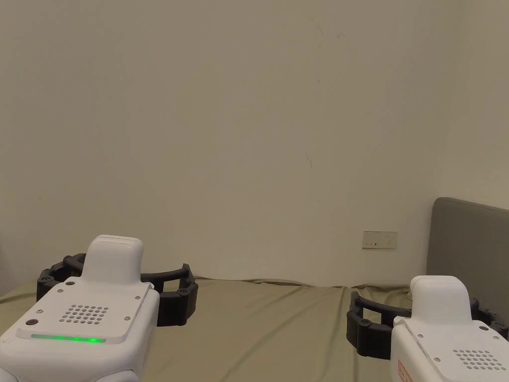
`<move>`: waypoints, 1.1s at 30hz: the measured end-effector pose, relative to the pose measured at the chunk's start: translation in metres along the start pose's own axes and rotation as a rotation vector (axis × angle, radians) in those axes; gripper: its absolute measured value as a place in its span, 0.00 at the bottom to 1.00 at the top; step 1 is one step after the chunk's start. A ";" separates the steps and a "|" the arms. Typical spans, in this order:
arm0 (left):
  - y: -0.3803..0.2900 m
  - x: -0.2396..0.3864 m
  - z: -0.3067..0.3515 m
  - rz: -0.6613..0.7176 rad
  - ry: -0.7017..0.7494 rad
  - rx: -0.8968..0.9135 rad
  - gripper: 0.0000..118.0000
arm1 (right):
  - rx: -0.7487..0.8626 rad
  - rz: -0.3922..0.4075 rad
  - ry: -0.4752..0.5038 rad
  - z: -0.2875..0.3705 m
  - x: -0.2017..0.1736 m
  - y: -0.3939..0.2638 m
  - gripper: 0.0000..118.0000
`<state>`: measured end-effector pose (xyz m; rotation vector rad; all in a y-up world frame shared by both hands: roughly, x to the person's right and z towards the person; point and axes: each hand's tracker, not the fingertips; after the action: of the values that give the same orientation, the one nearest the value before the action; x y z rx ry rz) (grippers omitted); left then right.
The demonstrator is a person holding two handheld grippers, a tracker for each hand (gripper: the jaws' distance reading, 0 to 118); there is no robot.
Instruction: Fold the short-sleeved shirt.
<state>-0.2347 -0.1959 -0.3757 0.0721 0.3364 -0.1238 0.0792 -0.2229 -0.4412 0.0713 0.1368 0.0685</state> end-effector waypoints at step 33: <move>-0.048 -0.057 0.024 -0.004 0.116 -0.114 0.00 | -0.085 0.042 0.150 -0.003 -0.043 -0.038 0.02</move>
<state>-0.2864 -0.2397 -0.3370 -0.0346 0.4593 -0.1048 0.0385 -0.2634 -0.4411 -0.0163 0.2825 0.1214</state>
